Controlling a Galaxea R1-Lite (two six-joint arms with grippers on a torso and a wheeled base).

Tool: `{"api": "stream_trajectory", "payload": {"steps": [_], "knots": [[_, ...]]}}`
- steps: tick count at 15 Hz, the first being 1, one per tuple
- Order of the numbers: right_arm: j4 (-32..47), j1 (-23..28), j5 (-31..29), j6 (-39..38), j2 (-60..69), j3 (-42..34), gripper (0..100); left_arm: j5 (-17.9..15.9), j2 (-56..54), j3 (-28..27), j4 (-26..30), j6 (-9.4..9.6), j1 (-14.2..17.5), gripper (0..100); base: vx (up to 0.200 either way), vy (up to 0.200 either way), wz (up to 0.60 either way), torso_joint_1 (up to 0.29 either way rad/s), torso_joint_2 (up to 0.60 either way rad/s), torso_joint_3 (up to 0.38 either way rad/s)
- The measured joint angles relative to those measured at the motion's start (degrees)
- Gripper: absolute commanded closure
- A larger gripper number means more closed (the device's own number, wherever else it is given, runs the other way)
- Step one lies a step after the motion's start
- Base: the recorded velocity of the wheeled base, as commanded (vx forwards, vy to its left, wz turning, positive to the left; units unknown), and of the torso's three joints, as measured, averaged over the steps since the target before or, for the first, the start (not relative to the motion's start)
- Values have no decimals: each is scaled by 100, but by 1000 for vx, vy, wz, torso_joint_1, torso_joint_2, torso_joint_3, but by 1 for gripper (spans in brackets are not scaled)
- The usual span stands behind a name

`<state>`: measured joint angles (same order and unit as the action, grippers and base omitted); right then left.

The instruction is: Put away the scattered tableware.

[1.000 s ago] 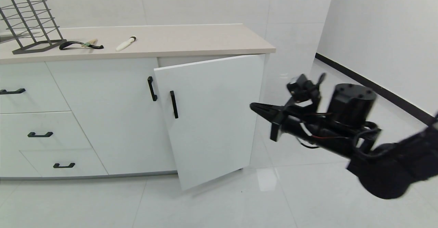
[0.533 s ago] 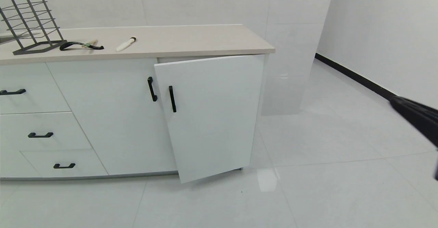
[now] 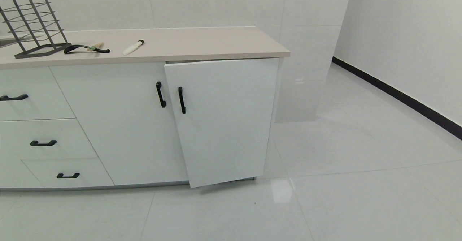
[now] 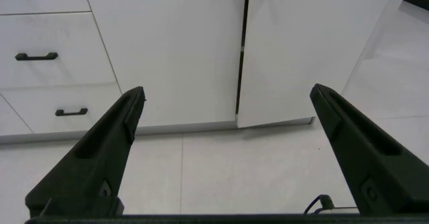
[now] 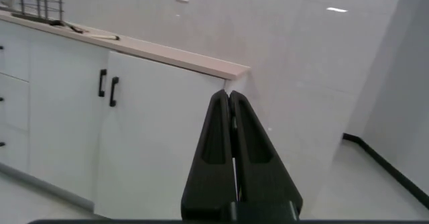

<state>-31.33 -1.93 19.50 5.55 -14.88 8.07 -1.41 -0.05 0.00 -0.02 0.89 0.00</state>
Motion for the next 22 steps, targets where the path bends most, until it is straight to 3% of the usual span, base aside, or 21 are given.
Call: {"api": "stream_trajectory", "payload": {"steps": [4, 6, 8, 13, 20, 22], "knots": [[706, 277, -517, -13, 880, -628, 100, 7, 0, 0, -5, -34, 0, 0, 0, 0, 0, 0, 0, 0], [2194, 239, -1376, -30, 1182, -752, 100, 2, 0, 0, -2, -43, 0, 0, 0, 0, 0, 0, 0, 0], [3252, 211, -1715, -317, 1357, -780, 100, 5, 0, 0, -5, -49, 0, 0, 0, 0, 0, 0, 0, 0], [3198, 197, -2127, -633, 1479, -789, 100, -6, 0, 0, 2, -35, 0, 0, 0, 0, 0, 0, 0, 0], [3195, 195, -2059, -617, 1491, -791, 100, -17, 0, 0, 2, -43, 0, 0, 0, 0, 0, 0, 0, 0], [3195, 195, -2057, -617, 1491, -789, 100, -17, 0, 0, 2, -54, 0, 0, 0, 200, 0, 7, 0, 0]]}}
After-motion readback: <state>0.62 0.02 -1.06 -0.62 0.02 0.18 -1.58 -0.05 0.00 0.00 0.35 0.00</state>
